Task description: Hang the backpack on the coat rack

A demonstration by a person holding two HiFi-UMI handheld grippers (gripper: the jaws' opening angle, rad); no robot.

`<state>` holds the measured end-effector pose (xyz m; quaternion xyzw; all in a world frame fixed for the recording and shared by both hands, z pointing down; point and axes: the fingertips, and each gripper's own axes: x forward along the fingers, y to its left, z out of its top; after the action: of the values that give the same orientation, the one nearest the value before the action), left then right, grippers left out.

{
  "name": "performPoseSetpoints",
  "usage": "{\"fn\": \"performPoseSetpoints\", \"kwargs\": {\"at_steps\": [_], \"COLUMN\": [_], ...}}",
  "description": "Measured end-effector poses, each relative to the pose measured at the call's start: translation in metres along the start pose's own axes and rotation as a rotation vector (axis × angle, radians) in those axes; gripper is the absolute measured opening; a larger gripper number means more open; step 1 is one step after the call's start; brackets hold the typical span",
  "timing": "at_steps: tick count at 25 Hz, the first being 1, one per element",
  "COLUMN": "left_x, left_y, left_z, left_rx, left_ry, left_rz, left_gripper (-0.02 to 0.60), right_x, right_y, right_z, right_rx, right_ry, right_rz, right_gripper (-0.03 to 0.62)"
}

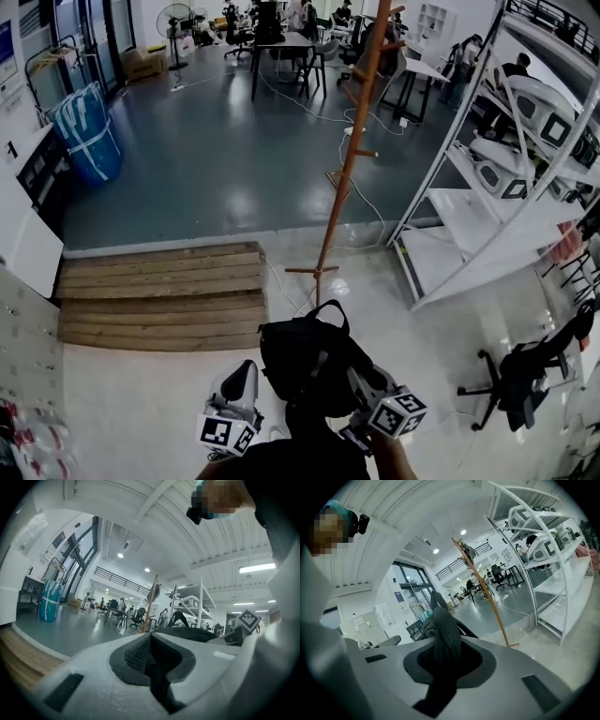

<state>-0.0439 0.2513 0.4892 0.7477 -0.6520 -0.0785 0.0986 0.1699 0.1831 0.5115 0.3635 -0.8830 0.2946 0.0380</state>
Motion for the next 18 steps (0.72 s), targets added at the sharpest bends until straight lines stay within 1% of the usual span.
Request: {"fn": "performPoseSetpoints", "kwargs": {"at_steps": [5, 10, 13, 18], "left_x": [0.062, 0.120, 0.144, 0.174], "left_y": [0.014, 0.012, 0.010, 0.011], "left_z": [0.014, 0.022, 0.024, 0.032], "left_rx": [0.012, 0.020, 0.031, 0.051], "left_ry": [-0.001, 0.003, 0.001, -0.015], "left_rz": [0.026, 0.043, 0.054, 0.065], "left_gripper": [0.020, 0.020, 0.020, 0.020], "right_x": [0.045, 0.086, 0.106, 0.137], "right_y": [-0.027, -0.055, -0.062, -0.074], "right_z": [0.026, 0.060, 0.074, 0.092], "right_rx": [0.015, 0.000, -0.009, -0.031], "right_ry": [0.022, 0.037, 0.045, 0.047], "right_rz": [0.034, 0.082, 0.119, 0.146], "right_gripper": [0.058, 0.058, 0.058, 0.058]}}
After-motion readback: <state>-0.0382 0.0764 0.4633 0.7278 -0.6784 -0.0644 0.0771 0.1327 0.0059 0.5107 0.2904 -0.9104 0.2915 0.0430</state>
